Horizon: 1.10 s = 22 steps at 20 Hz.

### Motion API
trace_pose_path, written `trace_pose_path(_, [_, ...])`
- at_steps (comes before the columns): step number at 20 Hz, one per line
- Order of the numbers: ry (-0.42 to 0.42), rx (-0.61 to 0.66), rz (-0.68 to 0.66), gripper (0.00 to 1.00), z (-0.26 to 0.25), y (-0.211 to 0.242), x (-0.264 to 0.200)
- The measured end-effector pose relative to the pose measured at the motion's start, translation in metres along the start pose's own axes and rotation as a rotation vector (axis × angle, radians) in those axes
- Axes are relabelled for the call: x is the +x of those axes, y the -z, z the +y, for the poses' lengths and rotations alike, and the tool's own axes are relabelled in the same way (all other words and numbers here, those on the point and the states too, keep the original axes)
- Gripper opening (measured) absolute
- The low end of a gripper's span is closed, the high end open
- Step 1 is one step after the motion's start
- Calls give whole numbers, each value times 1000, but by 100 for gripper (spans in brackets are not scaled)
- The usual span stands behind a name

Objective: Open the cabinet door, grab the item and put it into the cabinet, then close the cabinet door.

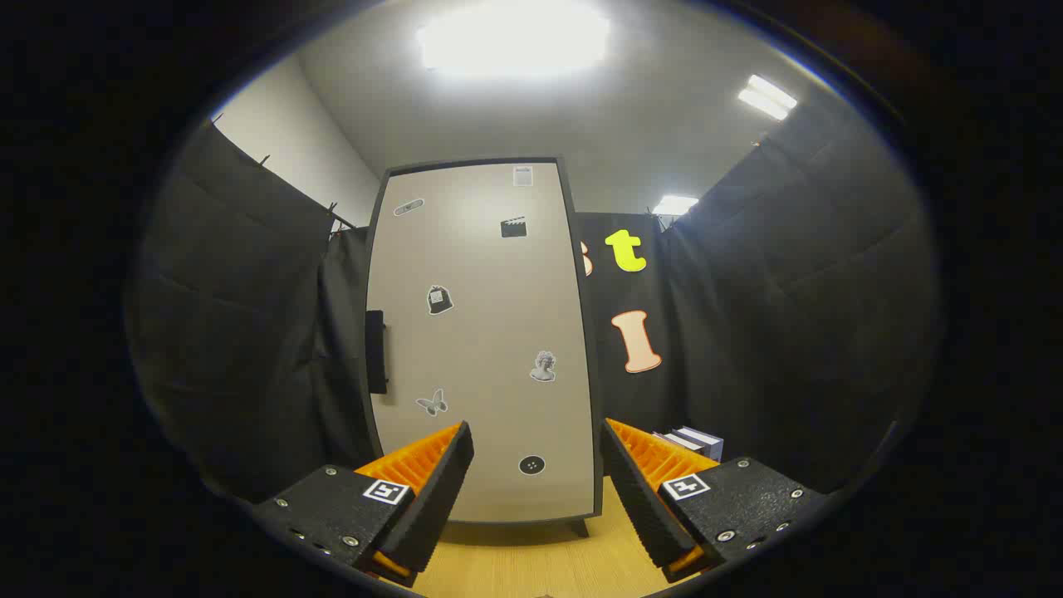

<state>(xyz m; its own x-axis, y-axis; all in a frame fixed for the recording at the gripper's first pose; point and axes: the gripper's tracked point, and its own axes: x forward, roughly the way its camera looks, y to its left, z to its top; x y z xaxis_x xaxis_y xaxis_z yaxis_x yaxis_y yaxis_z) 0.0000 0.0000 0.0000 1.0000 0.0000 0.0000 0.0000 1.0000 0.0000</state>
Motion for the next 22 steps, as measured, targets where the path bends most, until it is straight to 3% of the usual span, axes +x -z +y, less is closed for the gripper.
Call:
trace_pose_path(16, [-32,-2,27,95,11,13,6])
trace_pose_path(22, [-92,20,30,95,37,7,25])
